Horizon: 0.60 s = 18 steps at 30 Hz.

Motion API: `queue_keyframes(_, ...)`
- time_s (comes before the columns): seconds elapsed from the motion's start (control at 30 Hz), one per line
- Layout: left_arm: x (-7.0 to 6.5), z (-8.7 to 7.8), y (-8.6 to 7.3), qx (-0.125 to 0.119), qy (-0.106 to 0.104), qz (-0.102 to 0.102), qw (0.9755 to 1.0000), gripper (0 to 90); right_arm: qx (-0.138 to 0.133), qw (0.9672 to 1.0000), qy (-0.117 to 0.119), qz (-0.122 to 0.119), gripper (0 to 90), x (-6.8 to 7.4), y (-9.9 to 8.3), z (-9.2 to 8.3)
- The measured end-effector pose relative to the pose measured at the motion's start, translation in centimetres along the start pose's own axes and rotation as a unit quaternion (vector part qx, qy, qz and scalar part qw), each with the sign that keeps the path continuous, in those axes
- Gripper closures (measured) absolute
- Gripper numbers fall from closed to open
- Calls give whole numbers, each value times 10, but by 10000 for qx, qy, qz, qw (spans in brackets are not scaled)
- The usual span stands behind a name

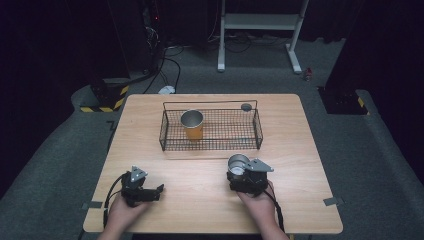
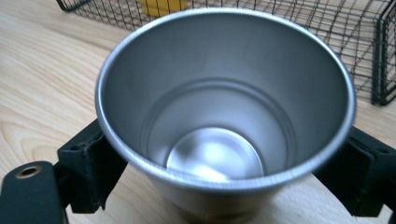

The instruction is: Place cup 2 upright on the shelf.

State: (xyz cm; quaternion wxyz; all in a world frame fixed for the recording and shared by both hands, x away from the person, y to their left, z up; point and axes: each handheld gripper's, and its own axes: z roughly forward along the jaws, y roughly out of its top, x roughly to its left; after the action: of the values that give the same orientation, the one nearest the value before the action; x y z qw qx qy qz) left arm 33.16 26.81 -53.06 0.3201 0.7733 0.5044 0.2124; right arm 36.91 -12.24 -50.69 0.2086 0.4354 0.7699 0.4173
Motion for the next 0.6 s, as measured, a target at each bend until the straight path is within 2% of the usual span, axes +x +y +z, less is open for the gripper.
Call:
queue_keyframes(0.17, 0, 2, 2, 15, -14, 29, 10000, 2, -71, 10000, -30, -14, 102, 4, 5, 4)
queue_keyframes(0.4, -2, 4, 4, 10, -37, 26, 10000, 2, -127, 9998, -23, 118, 110, 3, 5, 5)
queue_keyframes(0.57, -1, 4, 4, 2, -29, 50, 10000, 1, -161, 9998, 43, 117, 137, 2, 2, 5)
queue_keyframes(0.6, -2, 4, 4, -12, -29, 29, 10000, 2, -160, 9999, 36, 38, 144, 2, 2, 5)
